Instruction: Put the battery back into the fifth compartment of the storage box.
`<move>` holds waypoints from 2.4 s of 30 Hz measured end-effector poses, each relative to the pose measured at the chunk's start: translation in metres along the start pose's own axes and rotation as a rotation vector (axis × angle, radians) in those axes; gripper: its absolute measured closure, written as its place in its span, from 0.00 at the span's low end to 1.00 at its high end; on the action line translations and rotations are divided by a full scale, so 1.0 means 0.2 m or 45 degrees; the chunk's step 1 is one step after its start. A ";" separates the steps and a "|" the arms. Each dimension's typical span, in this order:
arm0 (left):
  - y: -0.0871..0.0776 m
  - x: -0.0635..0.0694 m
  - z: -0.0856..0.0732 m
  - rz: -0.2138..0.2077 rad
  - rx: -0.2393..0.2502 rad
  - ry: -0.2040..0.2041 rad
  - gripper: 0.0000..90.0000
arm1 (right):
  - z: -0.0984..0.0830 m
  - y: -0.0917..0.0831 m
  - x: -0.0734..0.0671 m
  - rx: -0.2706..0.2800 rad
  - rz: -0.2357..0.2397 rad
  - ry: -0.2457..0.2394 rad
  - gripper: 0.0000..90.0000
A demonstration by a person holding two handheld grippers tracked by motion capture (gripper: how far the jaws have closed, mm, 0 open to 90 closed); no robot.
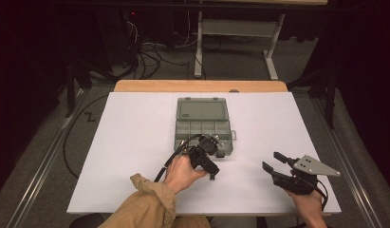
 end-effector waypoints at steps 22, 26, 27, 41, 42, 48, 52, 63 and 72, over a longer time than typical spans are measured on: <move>0.03 0.02 -0.02 -0.005 -0.041 -0.007 0.55 | 0.00 0.00 0.00 -0.002 0.000 0.001 0.48; 0.03 0.02 -0.03 -0.011 -0.049 0.000 0.59 | 0.00 0.00 0.00 -0.002 -0.001 0.002 0.48; 0.04 0.02 -0.03 -0.007 -0.051 0.004 0.62 | 0.00 0.00 0.00 -0.002 -0.001 0.001 0.48; 0.04 0.00 -0.04 0.017 -0.055 0.028 0.73 | 0.00 0.00 0.00 0.002 -0.002 -0.001 0.48; 0.04 0.00 -0.04 0.019 -0.054 0.033 0.74 | 0.00 0.00 0.00 0.002 -0.002 -0.002 0.48; 0.04 -0.01 -0.04 0.031 -0.065 0.050 0.80 | 0.00 0.00 0.00 0.002 -0.002 -0.001 0.48; 0.03 -0.02 -0.05 0.030 -0.081 0.062 0.84 | 0.00 0.00 0.00 0.001 -0.002 -0.002 0.48; 0.02 -0.03 -0.05 0.027 -0.086 0.092 0.84 | 0.00 0.00 0.00 0.003 -0.001 0.000 0.48; -0.02 -0.05 -0.03 0.014 -0.071 0.079 0.84 | 0.00 0.00 0.00 0.003 -0.003 -0.002 0.48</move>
Point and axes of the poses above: each handheld gripper's, and its own axes: y roughly forward along the jaws, z roughly out of its top, x roughly to its right, the point moved 2 cm from there along y, roughly forward along the jaws, and after that the axes turned 9 degrees about z, right-handed, at the moved point
